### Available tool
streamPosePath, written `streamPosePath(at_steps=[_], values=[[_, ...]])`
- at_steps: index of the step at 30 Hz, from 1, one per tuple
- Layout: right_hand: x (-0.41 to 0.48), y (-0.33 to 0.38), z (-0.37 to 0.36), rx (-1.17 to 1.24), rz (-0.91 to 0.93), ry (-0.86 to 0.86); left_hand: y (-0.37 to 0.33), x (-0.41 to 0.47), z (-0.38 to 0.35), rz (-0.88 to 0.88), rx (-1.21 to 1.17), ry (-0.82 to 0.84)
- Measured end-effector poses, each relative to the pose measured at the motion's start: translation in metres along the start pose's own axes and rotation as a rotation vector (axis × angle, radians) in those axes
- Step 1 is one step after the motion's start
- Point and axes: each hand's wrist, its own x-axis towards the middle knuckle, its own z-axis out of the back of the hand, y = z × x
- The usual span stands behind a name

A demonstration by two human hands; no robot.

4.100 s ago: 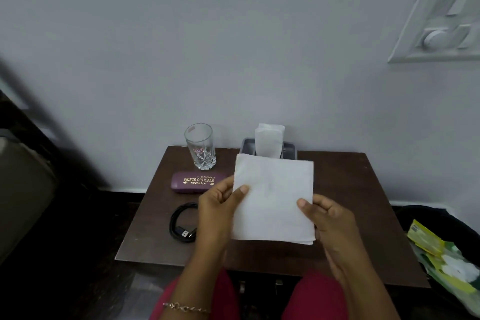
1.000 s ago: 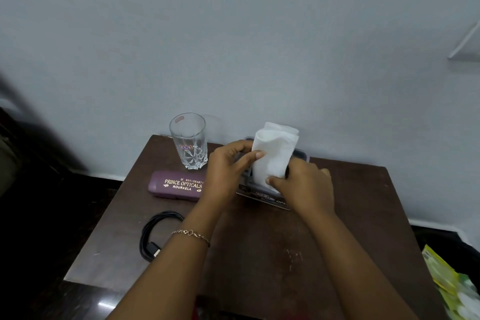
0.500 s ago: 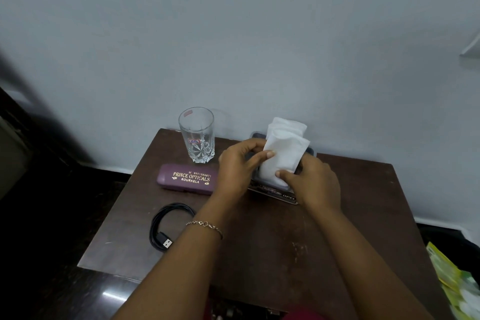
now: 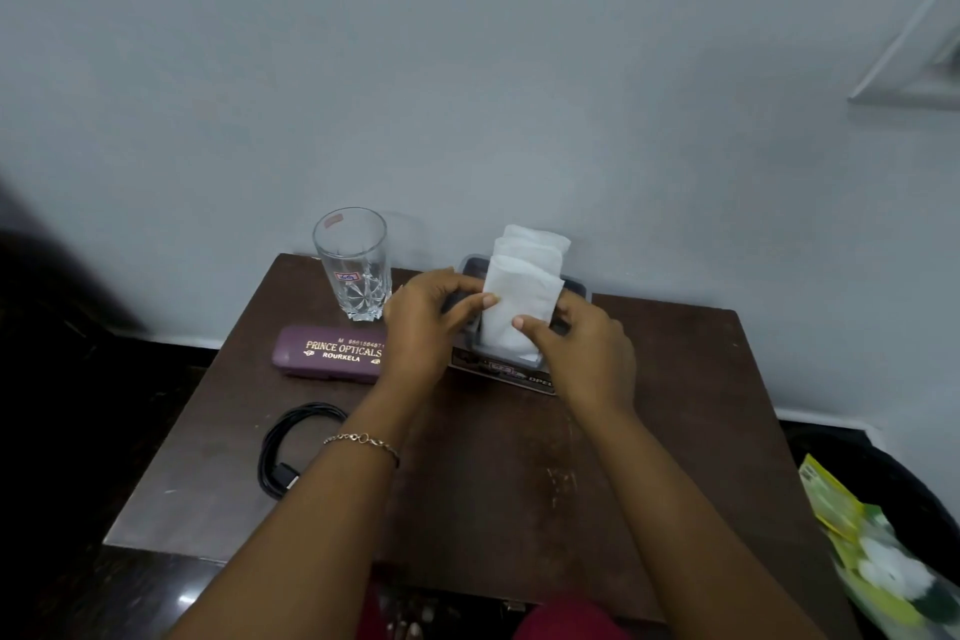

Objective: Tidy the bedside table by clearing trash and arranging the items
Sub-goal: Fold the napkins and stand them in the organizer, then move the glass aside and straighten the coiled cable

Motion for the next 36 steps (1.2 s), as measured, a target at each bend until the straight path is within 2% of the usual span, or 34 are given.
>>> streamPosePath(at_steps=[4,10,13,17,19,21,23,24,27,30,36], values=[[0.001,-0.002,-0.002,-0.009,0.009,0.007,0.000,0.001,0.000,-0.021,0.050,-0.025],[0.001,-0.001,-0.006,-0.009,0.008,-0.021,-0.006,-0.002,0.000,0.043,0.115,-0.036],[0.000,0.000,-0.001,0.065,-0.001,-0.050,-0.007,-0.002,0.005,0.035,0.096,-0.063],[0.005,0.001,-0.002,0.034,-0.004,-0.056,-0.010,-0.004,0.003,0.069,0.049,-0.069],[0.006,0.001,-0.004,0.148,-0.006,-0.102,-0.011,-0.004,0.002,0.100,-0.034,-0.091],[0.001,0.001,-0.005,0.360,-0.039,-0.243,-0.015,-0.004,0.005,0.141,-0.123,-0.162],[-0.007,-0.003,-0.005,0.498,-0.125,-0.384,-0.016,-0.004,0.008,0.214,-0.183,-0.213],[-0.011,-0.005,-0.006,0.533,-0.199,-0.402,-0.014,-0.005,0.009,0.253,-0.191,-0.216],[-0.019,-0.010,-0.014,0.543,-0.408,-0.262,-0.007,-0.010,0.008,0.331,-0.214,-0.132],[-0.024,-0.010,-0.022,0.563,-0.436,-0.148,-0.010,-0.015,0.002,0.403,-0.272,-0.077],[-0.021,-0.018,-0.012,0.578,-0.458,-0.208,-0.012,-0.025,-0.013,0.455,-0.325,-0.094]])
